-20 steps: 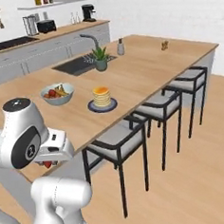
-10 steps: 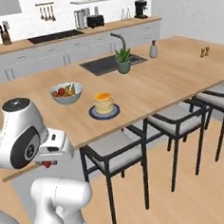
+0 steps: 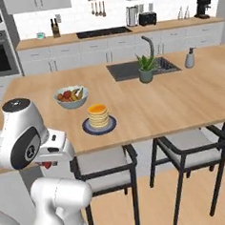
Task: Take the strawberry from the fridge and place it on top of the pancake, located on the dining counter.
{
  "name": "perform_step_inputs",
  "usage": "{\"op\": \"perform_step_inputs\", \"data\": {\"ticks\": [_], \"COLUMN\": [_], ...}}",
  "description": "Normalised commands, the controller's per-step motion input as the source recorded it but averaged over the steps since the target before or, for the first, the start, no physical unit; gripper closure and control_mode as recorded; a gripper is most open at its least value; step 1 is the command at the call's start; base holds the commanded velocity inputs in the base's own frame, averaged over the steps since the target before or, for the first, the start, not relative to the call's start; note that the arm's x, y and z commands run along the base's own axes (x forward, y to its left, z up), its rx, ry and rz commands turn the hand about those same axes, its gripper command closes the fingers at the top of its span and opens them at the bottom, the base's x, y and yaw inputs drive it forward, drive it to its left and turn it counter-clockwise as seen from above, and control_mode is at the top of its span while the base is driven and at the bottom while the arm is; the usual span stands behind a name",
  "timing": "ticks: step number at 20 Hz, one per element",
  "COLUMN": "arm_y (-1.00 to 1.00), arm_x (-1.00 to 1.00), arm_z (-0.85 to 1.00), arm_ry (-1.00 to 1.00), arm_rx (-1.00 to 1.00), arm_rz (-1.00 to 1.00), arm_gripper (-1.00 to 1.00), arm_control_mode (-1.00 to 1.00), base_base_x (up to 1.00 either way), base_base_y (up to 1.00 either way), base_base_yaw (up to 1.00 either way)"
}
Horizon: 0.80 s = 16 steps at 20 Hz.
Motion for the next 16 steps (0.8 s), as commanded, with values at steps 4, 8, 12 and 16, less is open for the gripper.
{"op": "perform_step_inputs", "data": {"ticks": [4,8,12,16], "arm_y": [0.00,0.00,0.00,0.00], "arm_x": [0.00,0.00,0.00,0.00], "arm_z": [0.00,0.00,0.00,0.00], "arm_ry": [0.00,0.00,0.00,0.00], "arm_rx": [0.00,0.00,0.00,0.00], "arm_rz": [0.00,0.00,0.00,0.00], "arm_gripper": [1.00,1.00,1.00,1.00], "arm_control_mode": [1.00,1.00,1.00,1.00], "base_base_x": [0.41,0.59,0.68,0.87], "base_base_y": [-0.84,-0.76,-0.62,-0.42], "base_base_yaw": [0.54,0.57,0.60,0.48]}}
